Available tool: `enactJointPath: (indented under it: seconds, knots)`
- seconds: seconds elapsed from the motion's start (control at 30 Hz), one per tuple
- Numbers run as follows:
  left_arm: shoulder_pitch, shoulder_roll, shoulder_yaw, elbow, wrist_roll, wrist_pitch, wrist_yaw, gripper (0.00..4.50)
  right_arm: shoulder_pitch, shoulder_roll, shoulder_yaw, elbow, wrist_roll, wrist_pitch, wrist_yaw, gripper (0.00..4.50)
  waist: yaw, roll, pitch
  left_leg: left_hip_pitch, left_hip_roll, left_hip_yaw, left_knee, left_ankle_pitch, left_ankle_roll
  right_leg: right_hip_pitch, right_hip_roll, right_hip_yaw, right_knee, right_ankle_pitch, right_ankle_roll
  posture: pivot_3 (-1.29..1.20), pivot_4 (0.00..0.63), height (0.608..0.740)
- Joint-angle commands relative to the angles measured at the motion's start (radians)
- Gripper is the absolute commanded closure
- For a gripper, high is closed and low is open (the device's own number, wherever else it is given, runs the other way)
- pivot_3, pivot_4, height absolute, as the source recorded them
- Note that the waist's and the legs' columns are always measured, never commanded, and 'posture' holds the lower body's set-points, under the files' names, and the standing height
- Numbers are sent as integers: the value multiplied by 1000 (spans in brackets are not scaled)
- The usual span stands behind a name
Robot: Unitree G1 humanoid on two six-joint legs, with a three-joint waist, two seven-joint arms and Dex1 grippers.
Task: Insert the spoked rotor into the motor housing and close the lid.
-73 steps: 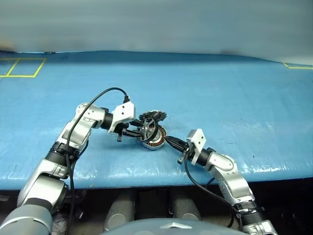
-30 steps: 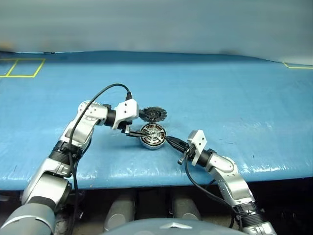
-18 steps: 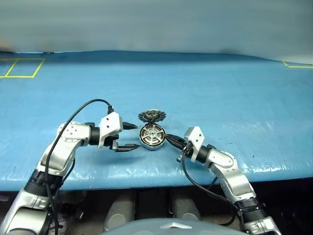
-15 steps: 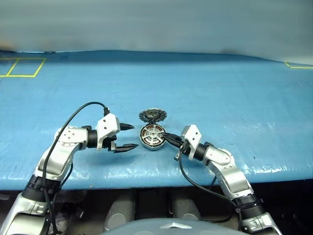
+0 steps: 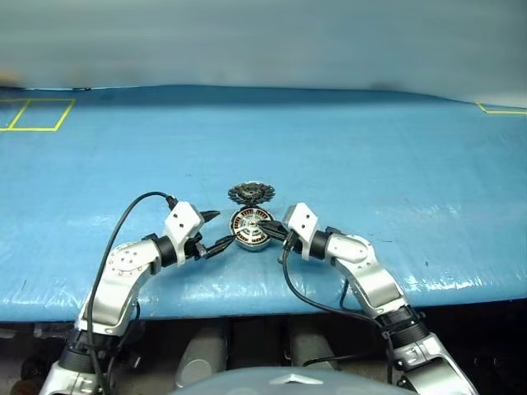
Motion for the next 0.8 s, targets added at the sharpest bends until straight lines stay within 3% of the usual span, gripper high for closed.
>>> enactJointPath:
  seconds: [0.03, 0.23, 0.53, 0.8]
  knots:
    - [13, -11, 9, -53, -13, -16, 26, 903, 4, -7, 23, 42, -49, 52, -25, 4500, 0, 0, -1, 0, 0, 0, 0, 0, 0, 0, 0, 0, 0, 0, 0, 0, 150, 740]
    - [33, -3, 41, -49, -18, -23, 47, 903, 31, -34, 45, 20, -81, 80, -29, 4500, 1, 2, -5, 5, 0, 0, 0, -1, -2, 1, -4, 0, 0, 0, 0, 0, 150, 740]
    - [34, -14, 75, -6, -25, -45, 61, 903, 44, -20, -70, -152, 28, 72, -59, 4500, 3, 1, -6, 0, -1, 0, 0, 0, 0, 0, -3, -1, -1, 0, 0, 0, 150, 740]
    - [43, -15, 90, 18, -33, -75, 63, 903, 13, -58, -169, -159, -27, 98, -176, 4500, 2, 2, -5, -2, 0, 0, -1, 0, 0, -1, -2, -1, -1, 0, 0, 0, 150, 740]
